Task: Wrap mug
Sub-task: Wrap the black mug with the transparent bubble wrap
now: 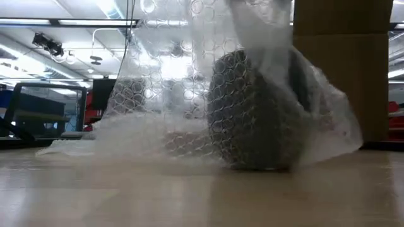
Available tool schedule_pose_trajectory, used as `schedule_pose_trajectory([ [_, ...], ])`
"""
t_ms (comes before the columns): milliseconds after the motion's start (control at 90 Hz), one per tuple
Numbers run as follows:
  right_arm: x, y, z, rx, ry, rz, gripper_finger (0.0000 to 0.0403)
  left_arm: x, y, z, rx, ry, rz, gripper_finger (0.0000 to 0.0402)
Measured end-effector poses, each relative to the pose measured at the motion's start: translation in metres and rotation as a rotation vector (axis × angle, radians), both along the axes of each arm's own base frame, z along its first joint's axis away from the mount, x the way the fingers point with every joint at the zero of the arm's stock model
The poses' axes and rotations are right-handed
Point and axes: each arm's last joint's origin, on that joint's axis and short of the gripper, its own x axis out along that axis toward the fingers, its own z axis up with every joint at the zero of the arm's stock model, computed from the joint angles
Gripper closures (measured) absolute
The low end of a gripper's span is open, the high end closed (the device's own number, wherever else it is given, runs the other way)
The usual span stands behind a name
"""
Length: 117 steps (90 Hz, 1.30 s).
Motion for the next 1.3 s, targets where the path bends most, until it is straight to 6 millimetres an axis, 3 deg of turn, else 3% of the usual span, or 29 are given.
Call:
schedule_pose_trajectory([
  [211, -0.024, 0.003, 0.017, -0.096, -0.048, -0.096, 0.0403, 0.000, 0.000, 0.000, 0.001, 0.001, 0.000, 0.0402],
  [467, -0.013, -0.020, 0.000, -0.080, 0.038, -0.228, 0.0403, 0.000, 0.000, 0.000, -0.001, -0.003, 0.000, 0.0402],
  [622, 0.004, -0.030, -0.008, 0.046, 0.061, -0.136, 0.0403, 0.001, 0.000, 0.001, 0.004, -0.013, 0.020, 0.0402],
  [844, 0.026, -0.024, -0.029, 0.134, 0.088, 0.059, 0.0403, -0.002, 0.004, 0.012, 0.056, -0.078, 0.088, 0.0402],
  [1300, 0.012, -0.011, -0.012, 0.146, 0.055, 0.129, 0.0403, -0.001, 0.017, 0.013, 0.150, -0.079, 0.254, 0.0402],
])
